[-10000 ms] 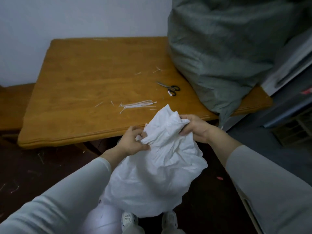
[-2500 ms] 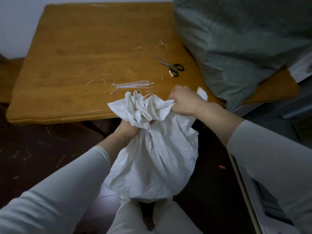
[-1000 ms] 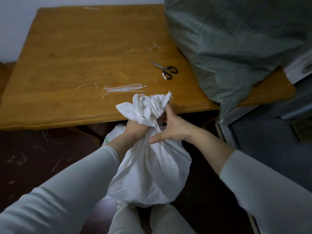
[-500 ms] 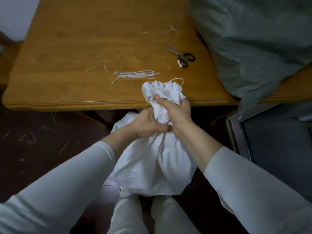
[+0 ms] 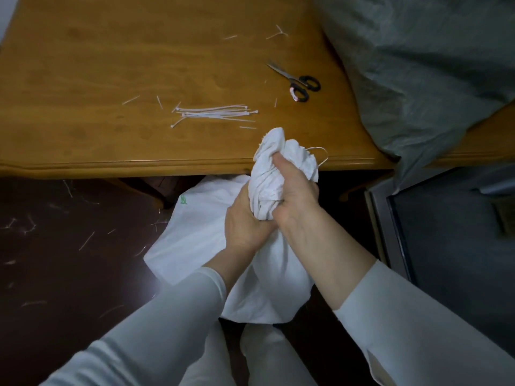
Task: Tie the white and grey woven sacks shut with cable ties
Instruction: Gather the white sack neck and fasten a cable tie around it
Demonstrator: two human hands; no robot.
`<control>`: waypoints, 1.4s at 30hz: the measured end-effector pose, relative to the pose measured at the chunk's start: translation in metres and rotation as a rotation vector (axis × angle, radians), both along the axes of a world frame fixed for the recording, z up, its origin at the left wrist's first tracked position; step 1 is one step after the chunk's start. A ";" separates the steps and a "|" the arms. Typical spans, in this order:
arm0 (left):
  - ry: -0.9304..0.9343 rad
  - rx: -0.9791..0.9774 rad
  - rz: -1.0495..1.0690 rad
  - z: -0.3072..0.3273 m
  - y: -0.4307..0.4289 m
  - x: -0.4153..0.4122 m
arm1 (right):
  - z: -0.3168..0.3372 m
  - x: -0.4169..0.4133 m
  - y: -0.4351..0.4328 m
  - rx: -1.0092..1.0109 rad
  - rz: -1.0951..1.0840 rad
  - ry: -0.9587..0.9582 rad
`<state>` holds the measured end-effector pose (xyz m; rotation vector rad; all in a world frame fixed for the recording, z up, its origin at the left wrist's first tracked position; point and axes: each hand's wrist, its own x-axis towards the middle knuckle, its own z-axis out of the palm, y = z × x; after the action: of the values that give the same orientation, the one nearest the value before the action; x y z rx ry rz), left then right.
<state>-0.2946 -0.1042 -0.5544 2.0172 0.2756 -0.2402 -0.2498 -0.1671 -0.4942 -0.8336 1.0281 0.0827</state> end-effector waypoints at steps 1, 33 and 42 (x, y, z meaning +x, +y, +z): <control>0.006 -0.014 0.017 0.000 -0.002 0.001 | -0.005 0.000 -0.002 0.012 0.017 0.008; -0.055 0.391 -0.202 -0.027 0.015 0.004 | -0.011 0.039 -0.027 -1.470 2.253 -0.020; 0.150 0.179 0.075 -0.038 -0.006 -0.001 | -0.015 0.041 -0.002 -1.196 2.377 0.092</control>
<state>-0.2953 -0.1100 -0.5920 2.1639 0.4810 -0.3303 -0.2088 -0.1690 -0.5089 -2.7193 -0.5744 1.5938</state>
